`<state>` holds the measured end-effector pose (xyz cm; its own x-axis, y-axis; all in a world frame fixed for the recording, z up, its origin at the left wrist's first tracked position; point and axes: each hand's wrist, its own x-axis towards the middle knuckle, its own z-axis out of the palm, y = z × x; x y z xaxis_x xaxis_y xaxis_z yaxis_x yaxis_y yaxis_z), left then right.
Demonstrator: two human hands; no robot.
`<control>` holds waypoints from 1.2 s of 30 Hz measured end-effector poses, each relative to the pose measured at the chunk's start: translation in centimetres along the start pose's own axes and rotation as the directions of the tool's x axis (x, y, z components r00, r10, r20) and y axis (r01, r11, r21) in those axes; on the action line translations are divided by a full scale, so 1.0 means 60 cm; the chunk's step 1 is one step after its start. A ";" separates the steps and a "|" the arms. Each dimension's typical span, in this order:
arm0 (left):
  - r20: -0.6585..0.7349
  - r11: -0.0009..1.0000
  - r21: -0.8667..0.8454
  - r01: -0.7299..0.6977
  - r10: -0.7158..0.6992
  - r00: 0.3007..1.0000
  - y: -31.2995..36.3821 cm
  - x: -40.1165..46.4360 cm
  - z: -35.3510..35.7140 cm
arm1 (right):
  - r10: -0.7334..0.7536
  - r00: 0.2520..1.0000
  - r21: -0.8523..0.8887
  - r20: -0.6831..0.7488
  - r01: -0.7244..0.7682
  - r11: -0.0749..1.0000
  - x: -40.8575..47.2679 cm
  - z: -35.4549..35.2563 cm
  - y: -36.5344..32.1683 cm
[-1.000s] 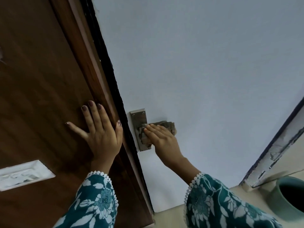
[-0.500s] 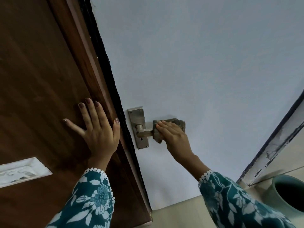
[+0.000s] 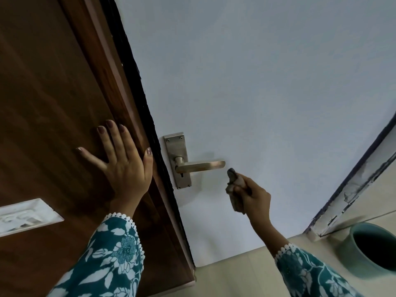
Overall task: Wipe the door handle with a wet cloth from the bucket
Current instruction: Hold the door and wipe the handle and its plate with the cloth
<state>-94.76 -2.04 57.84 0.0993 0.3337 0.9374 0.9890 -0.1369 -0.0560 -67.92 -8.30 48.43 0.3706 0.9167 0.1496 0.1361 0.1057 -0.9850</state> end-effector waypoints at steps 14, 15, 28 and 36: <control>-0.012 0.998 0.056 -0.006 0.007 1.000 -0.001 -0.001 0.004 | 0.419 0.839 0.771 0.348 -0.510 0.382 0.002 0.117 -0.030; -0.011 0.998 0.055 -0.006 0.007 1.000 -0.002 -0.001 0.004 | 0.409 0.826 0.773 0.387 -0.533 0.345 -0.004 0.121 -0.032; -0.001 0.999 0.034 0.023 -0.023 1.000 0.005 0.000 0.002 | 0.379 0.785 0.741 0.490 -0.604 0.293 -0.013 0.153 -0.048; -0.016 0.999 0.040 0.003 -0.003 1.000 0.002 -0.003 0.007 | 0.316 0.804 0.784 0.504 -0.579 0.224 0.009 0.111 -0.032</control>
<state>-94.64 -1.74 57.54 0.0946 0.3187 0.9431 0.9929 -0.0982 -0.0664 -74.09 -5.46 49.84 -0.1219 0.9645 -0.2342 -0.9043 -0.2052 -0.3744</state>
